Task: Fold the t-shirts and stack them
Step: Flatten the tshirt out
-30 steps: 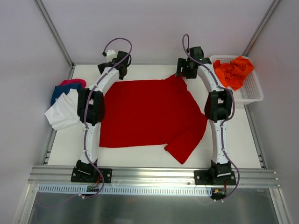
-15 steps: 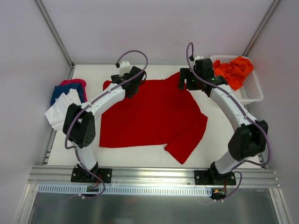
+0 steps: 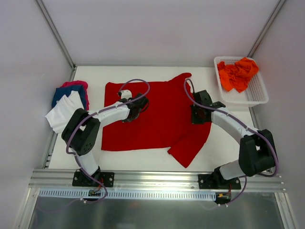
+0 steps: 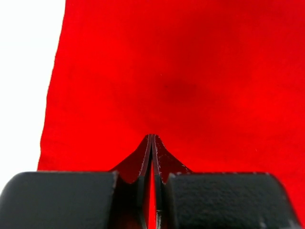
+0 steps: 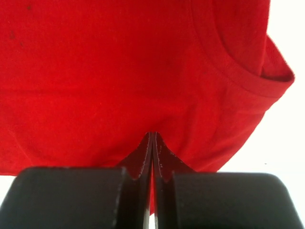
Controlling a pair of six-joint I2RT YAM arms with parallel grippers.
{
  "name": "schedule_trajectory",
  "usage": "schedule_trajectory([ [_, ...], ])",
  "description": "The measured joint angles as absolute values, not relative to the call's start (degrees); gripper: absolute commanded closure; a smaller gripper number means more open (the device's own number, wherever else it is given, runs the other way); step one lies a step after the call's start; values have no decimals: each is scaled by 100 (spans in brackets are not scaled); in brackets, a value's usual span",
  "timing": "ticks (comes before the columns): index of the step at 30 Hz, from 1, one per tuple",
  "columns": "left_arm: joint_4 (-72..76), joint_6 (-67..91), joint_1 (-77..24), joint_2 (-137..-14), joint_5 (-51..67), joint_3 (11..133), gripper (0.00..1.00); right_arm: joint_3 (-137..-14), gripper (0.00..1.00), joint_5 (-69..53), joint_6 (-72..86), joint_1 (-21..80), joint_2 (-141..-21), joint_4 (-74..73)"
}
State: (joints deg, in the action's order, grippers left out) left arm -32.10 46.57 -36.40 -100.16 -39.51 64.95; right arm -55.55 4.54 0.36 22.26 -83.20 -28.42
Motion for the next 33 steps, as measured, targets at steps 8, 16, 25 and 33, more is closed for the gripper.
schedule_trajectory([
  [8,-3229,4884,-3645,-10084,-3616,6473,100,-5520,100,517,222,2434,-8868,-2805],
  [16,-3365,5087,-3948,-10097,-3310,6082,100,-5284,100,663,607,2987,-9039,-2917],
  [25,-3586,5601,-4831,-9920,-3382,5697,100,-4265,100,1022,1260,3728,-8237,-2790],
  [33,-4099,6281,-5813,-10099,-3837,5690,100,-3520,100,1310,1931,4357,-7301,-2818],
])
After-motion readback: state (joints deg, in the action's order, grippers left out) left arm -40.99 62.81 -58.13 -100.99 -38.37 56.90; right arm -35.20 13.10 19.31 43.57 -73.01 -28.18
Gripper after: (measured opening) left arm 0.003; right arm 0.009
